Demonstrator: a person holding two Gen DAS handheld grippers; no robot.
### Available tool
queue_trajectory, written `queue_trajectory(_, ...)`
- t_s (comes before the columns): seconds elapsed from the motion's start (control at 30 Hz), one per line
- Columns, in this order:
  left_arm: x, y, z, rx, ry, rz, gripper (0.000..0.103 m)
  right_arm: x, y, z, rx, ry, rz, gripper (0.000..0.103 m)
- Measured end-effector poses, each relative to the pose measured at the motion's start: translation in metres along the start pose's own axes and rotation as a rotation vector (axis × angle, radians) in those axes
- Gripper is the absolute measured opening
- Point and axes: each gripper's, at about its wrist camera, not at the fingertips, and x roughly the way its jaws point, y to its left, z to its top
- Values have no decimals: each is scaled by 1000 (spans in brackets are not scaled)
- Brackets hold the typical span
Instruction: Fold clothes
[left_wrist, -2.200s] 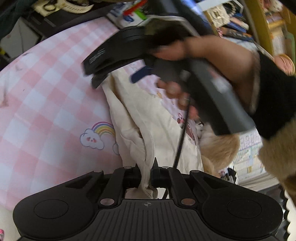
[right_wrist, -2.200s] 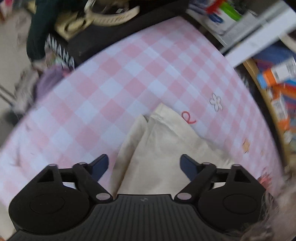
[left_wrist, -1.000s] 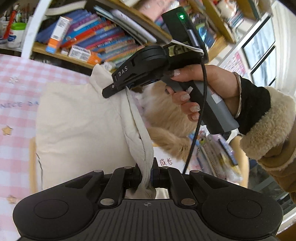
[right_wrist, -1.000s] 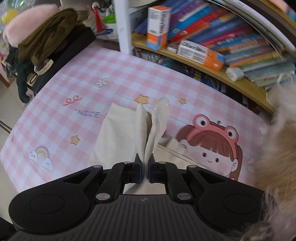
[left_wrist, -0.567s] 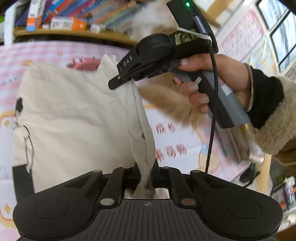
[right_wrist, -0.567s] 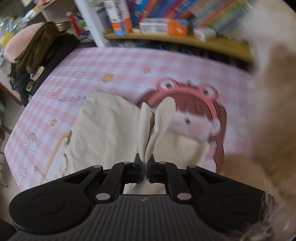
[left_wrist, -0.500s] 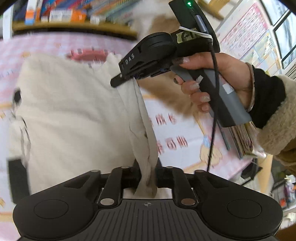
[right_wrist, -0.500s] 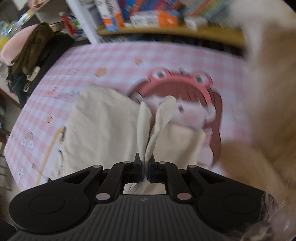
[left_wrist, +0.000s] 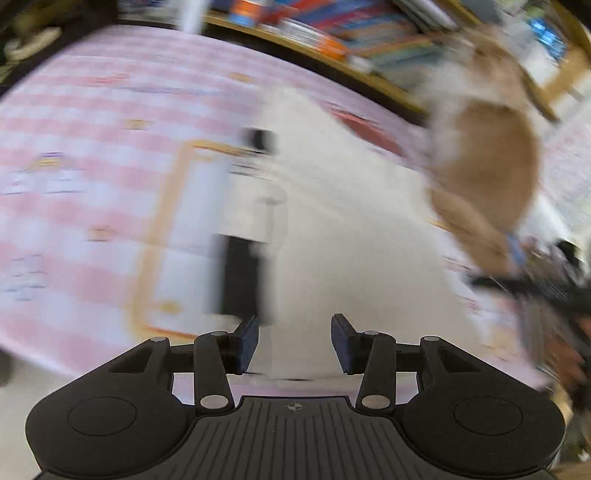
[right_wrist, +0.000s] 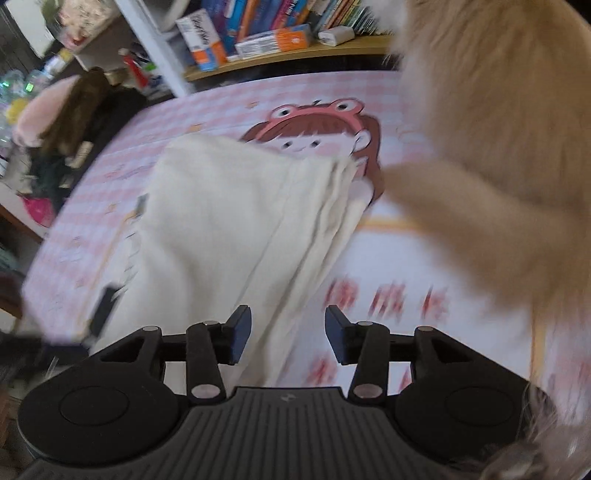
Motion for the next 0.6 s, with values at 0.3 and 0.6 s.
queue_trajectory(0.3,21,13,5,89,74,-50,10,-3,41,-41,83,27,8,5)
queue_trajectory(0.6,13,22,12,204,143,-176,8,9,26,-91,277,45,-90,5)
